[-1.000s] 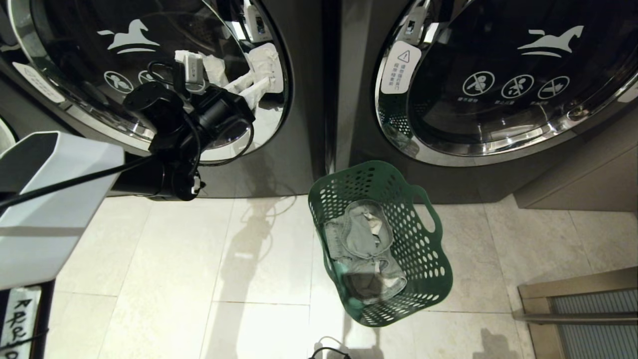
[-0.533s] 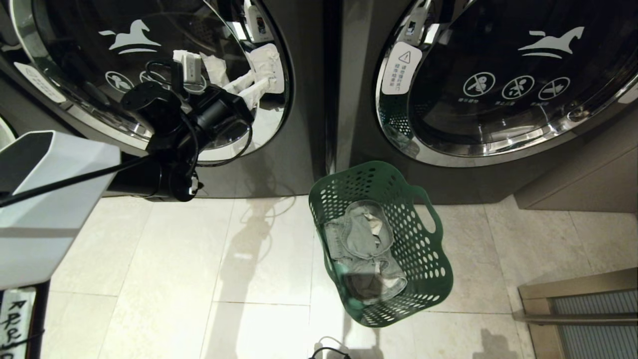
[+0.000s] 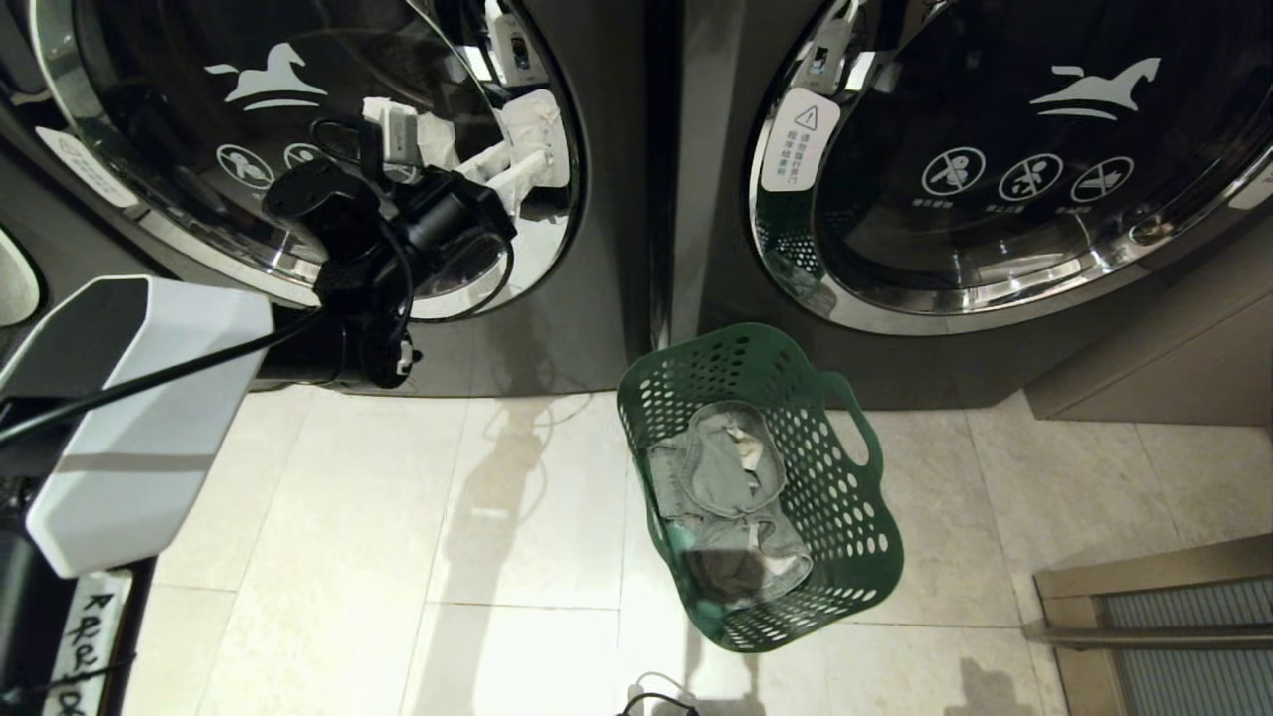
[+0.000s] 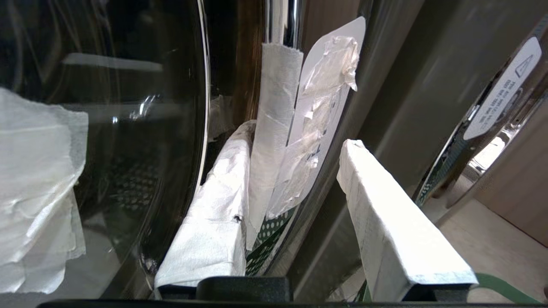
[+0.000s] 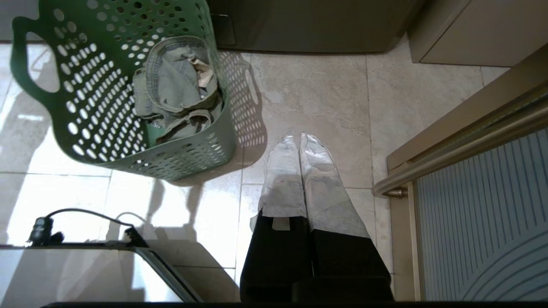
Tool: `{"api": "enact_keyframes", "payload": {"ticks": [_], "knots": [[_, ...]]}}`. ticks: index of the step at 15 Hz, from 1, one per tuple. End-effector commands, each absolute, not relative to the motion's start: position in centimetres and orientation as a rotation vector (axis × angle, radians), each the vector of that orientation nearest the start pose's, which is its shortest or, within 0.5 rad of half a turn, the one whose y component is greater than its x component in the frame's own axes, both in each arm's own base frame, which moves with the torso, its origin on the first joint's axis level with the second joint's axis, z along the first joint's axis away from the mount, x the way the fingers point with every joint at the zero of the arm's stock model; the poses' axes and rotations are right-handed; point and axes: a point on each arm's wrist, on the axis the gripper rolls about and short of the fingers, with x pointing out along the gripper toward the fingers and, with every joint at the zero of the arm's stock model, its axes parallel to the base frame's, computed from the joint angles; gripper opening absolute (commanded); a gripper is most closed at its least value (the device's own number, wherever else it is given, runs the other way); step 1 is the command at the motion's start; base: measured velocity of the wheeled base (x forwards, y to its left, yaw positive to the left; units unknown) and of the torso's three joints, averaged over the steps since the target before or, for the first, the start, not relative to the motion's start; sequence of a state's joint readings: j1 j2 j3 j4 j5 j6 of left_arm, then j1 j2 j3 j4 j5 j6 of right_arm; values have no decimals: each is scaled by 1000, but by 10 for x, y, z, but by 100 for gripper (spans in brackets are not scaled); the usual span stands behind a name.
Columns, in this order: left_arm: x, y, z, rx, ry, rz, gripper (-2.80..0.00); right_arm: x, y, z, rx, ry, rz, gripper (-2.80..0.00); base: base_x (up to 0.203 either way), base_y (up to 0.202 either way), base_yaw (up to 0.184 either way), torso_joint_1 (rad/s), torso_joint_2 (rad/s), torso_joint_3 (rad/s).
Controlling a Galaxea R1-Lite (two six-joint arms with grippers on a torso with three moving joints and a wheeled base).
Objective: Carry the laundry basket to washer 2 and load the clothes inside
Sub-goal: Open the lid of the washing machine
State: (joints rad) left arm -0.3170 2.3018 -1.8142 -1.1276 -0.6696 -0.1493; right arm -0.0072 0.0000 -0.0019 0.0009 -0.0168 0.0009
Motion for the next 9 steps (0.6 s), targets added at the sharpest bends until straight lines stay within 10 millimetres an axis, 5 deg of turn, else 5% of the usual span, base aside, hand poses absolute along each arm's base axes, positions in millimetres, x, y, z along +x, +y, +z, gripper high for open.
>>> {"api": "enact_keyframes", "payload": {"ticks": [1, 9], "knots": [[421, -221, 255, -48, -568, -1160, -280, -23, 0, 76, 0, 2, -25, -280, 0, 0, 0, 0, 0, 0], [414, -225, 260, -9, -578, -1269, -280, -23, 0, 76, 0, 2, -26, -280, 0, 0, 0, 0, 0, 0]]}}
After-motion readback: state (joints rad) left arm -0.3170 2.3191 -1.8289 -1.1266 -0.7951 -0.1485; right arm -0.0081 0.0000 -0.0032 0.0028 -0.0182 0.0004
